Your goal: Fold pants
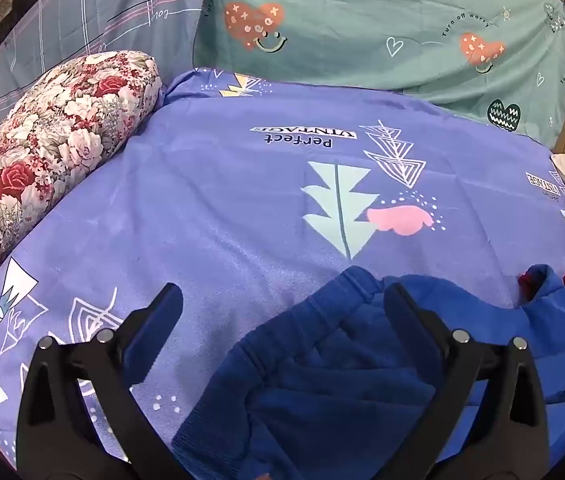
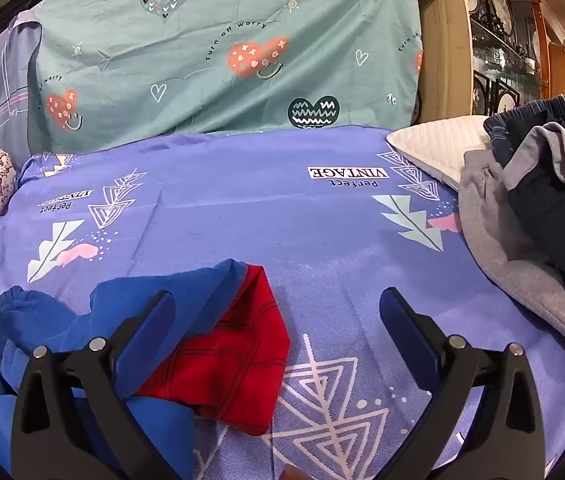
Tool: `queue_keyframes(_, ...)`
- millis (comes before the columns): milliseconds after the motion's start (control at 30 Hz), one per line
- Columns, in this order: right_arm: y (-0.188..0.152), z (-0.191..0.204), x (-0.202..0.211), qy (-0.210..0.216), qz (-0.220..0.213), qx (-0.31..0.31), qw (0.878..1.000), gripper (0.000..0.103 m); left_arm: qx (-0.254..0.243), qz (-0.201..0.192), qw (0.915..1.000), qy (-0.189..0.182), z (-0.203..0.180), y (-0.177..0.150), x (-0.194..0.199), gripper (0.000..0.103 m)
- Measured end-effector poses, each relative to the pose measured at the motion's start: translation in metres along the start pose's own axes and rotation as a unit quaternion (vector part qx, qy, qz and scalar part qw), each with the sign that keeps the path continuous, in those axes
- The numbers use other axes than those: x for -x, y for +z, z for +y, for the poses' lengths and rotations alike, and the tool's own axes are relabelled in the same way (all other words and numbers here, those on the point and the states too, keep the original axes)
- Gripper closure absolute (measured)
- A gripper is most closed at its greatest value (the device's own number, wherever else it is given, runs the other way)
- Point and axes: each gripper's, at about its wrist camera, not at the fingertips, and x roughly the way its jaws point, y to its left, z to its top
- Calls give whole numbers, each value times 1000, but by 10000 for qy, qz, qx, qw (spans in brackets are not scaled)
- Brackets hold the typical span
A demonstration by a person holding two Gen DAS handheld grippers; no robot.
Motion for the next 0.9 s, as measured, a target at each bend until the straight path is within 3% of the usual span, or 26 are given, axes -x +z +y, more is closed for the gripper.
queue_keyframes(900, 0, -1, 0, -27, 73, -12, 10000, 1, -101, -153, 9998, -14, -8, -2, 3, 2)
